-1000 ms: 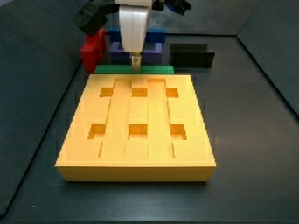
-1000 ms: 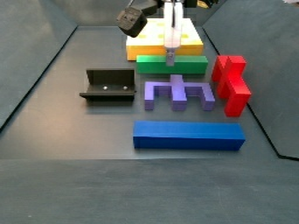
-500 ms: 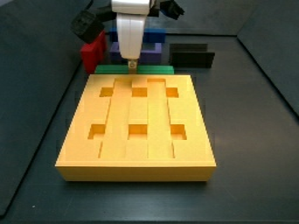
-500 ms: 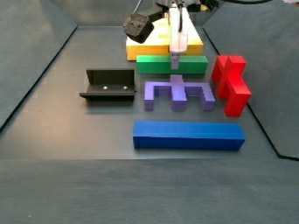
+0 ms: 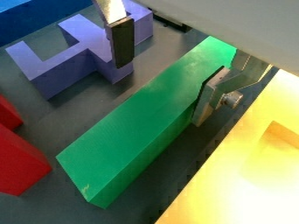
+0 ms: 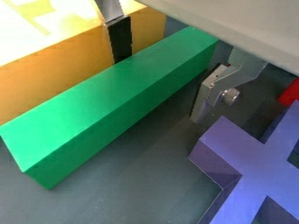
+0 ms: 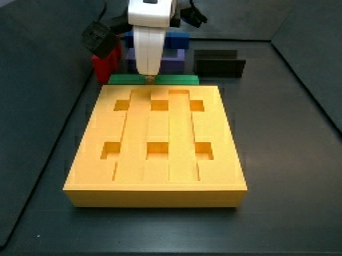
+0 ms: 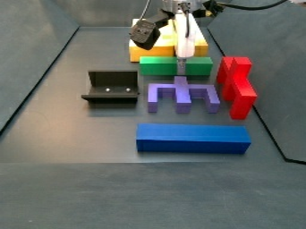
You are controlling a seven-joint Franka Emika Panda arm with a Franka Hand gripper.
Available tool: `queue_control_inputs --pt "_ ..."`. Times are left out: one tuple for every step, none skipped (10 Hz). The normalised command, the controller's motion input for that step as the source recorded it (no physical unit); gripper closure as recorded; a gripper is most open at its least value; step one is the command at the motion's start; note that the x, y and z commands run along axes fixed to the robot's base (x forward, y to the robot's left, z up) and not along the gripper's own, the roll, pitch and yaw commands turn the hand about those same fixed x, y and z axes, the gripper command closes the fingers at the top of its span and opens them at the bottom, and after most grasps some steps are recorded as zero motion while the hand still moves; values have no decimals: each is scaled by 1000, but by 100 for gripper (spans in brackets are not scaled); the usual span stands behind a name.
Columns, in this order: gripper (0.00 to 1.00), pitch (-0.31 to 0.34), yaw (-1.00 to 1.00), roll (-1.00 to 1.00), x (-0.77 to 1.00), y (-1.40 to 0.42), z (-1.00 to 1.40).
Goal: Pick up the green object. Move up. Move to above the board. Insert the green object.
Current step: Pick up the green object.
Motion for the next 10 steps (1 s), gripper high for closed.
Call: queue_control_inputs --pt "0 -50 23 0 -40 0 -200" --pt "0 -67 11 -9 -40 11 -234" --pt "0 -60 0 -30 -6 0 -223" --pt "0 -44 0 0 -9 0 -186" --pt "0 -31 0 0 0 0 -183" --pt "0 -6 0 0 0 0 -126" --pt "0 0 0 0 0 0 0" --pt "100 0 0 0 0 0 0" --pt "100 0 0 0 0 0 0" --pt "100 0 0 0 0 0 0"
